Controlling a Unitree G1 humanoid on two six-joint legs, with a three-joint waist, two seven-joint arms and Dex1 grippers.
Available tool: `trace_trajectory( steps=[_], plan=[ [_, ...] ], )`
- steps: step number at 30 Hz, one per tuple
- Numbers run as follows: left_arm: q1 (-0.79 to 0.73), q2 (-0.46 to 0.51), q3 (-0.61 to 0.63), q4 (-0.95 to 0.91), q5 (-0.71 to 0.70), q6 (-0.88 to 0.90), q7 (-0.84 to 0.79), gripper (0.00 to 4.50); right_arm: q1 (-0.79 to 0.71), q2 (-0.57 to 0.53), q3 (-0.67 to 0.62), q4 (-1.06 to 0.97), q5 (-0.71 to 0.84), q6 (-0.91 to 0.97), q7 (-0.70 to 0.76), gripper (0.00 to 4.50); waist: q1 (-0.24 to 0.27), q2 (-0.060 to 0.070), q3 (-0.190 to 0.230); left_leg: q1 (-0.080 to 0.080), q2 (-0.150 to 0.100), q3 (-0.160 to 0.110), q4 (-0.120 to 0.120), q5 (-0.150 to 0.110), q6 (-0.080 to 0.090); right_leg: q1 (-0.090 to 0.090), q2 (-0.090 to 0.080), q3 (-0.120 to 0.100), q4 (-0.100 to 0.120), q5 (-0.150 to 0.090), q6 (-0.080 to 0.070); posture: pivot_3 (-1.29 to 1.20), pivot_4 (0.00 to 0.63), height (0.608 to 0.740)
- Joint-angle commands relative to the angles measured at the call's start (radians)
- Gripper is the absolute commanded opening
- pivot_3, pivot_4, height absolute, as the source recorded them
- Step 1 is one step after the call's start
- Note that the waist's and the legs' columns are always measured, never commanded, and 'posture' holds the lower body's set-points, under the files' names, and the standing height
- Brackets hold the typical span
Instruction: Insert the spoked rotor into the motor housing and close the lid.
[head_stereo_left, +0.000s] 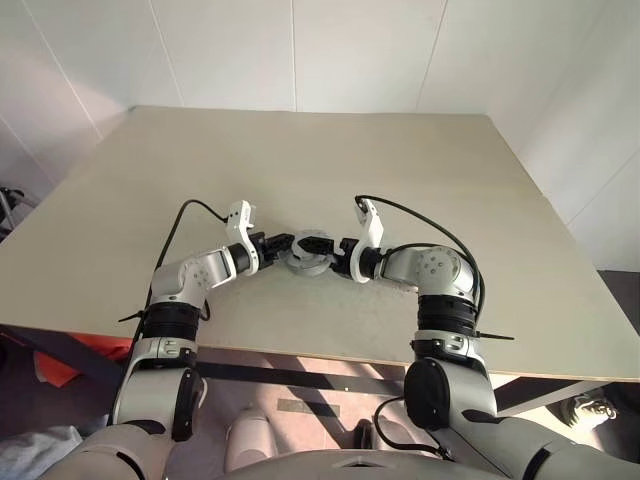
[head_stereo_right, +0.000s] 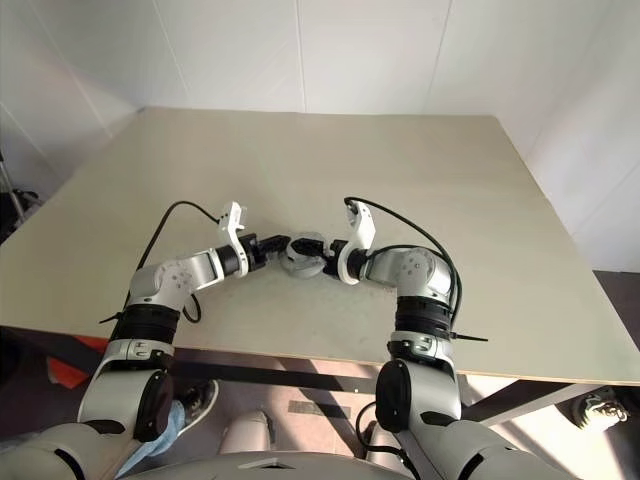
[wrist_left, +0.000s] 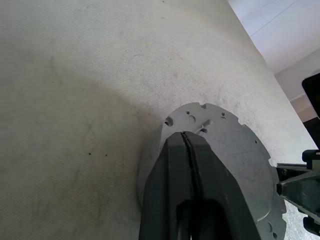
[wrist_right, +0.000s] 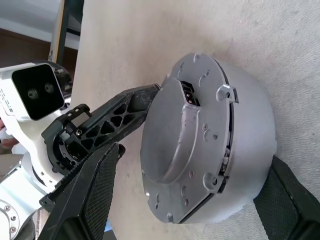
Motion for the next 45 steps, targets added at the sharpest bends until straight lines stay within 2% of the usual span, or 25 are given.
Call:
trace_trajectory(
  steps=[1,3,7,8,10,15,18,27,33,39,44,45],
  plan=[
    [0.007,0.006,-0.011,0.017,0.020,0.014,0.006,0.00,-0.050,0.018,-0.018,0.016,0.048,-0.037,-0.002,4.28,0.001,0.000,0.000,0.000,0.000,0.000,0.000,0.000,0.000,0.000,0.000,0.000,0.000,0.000,0.000,0.00,0.000,0.740],
    [0.004,0.006,-0.011,0.020,0.022,0.012,0.007,0.00,-0.057,0.022,-0.028,0.025,0.061,-0.043,-0.008,3.80,0.001,0.000,0.000,-0.001,0.000,0.000,0.000,0.000,0.000,0.000,0.000,0.000,0.000,0.000,-0.001,0.00,0.000,0.740],
    [0.001,0.006,-0.010,0.024,0.027,0.010,0.005,0.00,-0.061,0.010,-0.017,0.023,0.068,-0.049,-0.003,2.50,0.001,0.000,0.000,-0.002,0.000,0.000,0.000,0.000,0.000,-0.001,0.000,0.000,0.000,0.001,-0.001,0.00,0.000,0.740],
    [0.000,0.006,-0.010,0.025,0.028,0.009,0.005,0.00,-0.062,0.007,-0.016,0.025,0.068,-0.050,-0.006,2.50,0.001,0.000,0.000,-0.002,0.000,0.000,0.000,0.000,0.000,-0.001,0.000,0.000,0.000,0.001,-0.001,0.00,0.000,0.740],
    [-0.001,0.006,-0.009,0.027,0.029,0.007,0.004,0.00,-0.060,-0.002,-0.012,0.028,0.068,-0.061,-0.005,2.22,0.003,0.000,0.000,-0.002,0.000,0.000,0.000,0.000,0.000,-0.001,0.000,0.000,0.000,0.001,-0.001,0.00,0.000,0.740],
    [-0.005,0.003,0.002,0.034,0.028,-0.009,0.004,0.00,-0.074,-0.020,-0.028,0.057,0.074,-0.093,-0.009,2.17,0.005,0.000,0.000,-0.002,0.000,0.000,0.000,0.000,0.000,-0.001,0.000,0.000,0.000,0.001,-0.001,0.00,0.000,0.740],
    [-0.017,-0.001,0.054,0.040,-0.001,-0.023,0.011,0.00,-0.102,-0.033,-0.082,0.090,0.091,-0.123,-0.034,2.17,0.006,0.000,0.000,-0.002,0.000,0.000,0.000,0.000,0.000,-0.001,0.000,0.000,0.000,0.001,-0.001,0.00,0.000,0.740],
    [-0.007,-0.020,0.252,0.009,-0.173,0.011,0.021,0.00,-0.239,-0.076,-0.202,0.175,0.176,-0.221,-0.078,2.17,0.006,-0.002,0.004,-0.011,0.000,0.000,0.001,0.001,-0.001,-0.010,0.001,-0.001,0.002,0.001,-0.002,0.00,0.000,0.740],
    [0.051,-0.051,0.341,-0.075,-0.332,0.094,0.015,0.00,-0.281,-0.068,-0.211,0.171,0.225,-0.205,-0.108,2.17,0.000,-0.002,0.004,-0.015,0.001,0.000,0.000,0.000,0.001,-0.015,0.002,-0.001,0.002,0.003,0.000,0.00,0.000,0.740],
    [0.088,-0.105,0.376,-0.161,-0.444,0.134,0.064,0.00,-0.291,-0.052,-0.192,0.166,0.260,-0.179,-0.133,2.17,0.005,-0.002,0.004,-0.017,0.001,0.000,0.001,-0.001,0.003,-0.015,0.002,-0.002,0.002,0.001,-0.003,0.00,0.000,0.740],
    [0.096,-0.118,0.343,-0.164,-0.401,0.072,0.100,0.00,-0.290,-0.051,-0.172,0.165,0.267,-0.172,-0.137,2.17,0.005,-0.002,0.004,-0.017,0.001,0.000,0.007,-0.001,0.003,-0.015,0.001,-0.001,0.003,0.001,-0.002,0.00,0.000,0.740],
    [0.099,-0.119,0.338,-0.168,-0.399,0.061,0.098,0.18,-0.288,-0.052,-0.167,0.163,0.265,-0.171,-0.137,2.17,0.005,-0.002,0.004,-0.017,0.002,0.000,0.008,-0.001,0.003,-0.015,0.001,-0.001,0.003,0.001,-0.002,0.00,0.000,0.740]
  ],
)
